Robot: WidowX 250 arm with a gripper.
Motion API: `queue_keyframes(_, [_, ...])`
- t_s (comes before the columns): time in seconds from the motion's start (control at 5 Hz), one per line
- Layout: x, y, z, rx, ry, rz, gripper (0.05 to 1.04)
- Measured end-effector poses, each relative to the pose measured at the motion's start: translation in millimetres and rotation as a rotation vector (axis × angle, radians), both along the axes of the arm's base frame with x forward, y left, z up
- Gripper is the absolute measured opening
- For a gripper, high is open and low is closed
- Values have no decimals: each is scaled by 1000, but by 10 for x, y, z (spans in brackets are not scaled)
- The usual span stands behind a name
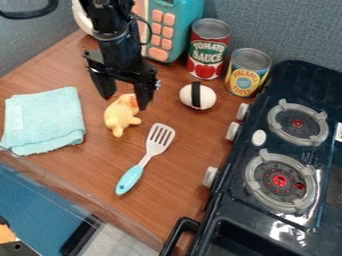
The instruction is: Move the yellow object below the microwave, and the blue spatula to the left of the black and white object
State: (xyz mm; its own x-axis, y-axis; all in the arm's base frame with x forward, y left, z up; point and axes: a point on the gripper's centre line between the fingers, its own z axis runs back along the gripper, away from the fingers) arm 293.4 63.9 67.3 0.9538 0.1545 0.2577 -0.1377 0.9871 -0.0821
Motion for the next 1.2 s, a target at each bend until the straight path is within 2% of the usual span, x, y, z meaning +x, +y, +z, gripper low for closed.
queue_keyframes(0.2, [-105,-147,51,-21,-8,78,999])
queue_keyframes(0.6, [-479,-433,-104,-68,72,189,1000])
queue_keyframes(1.0, [-671,-660,-359,-5,143,192,999])
queue_keyframes(1.2, [-688,-665,-500,-6,183,237,1000])
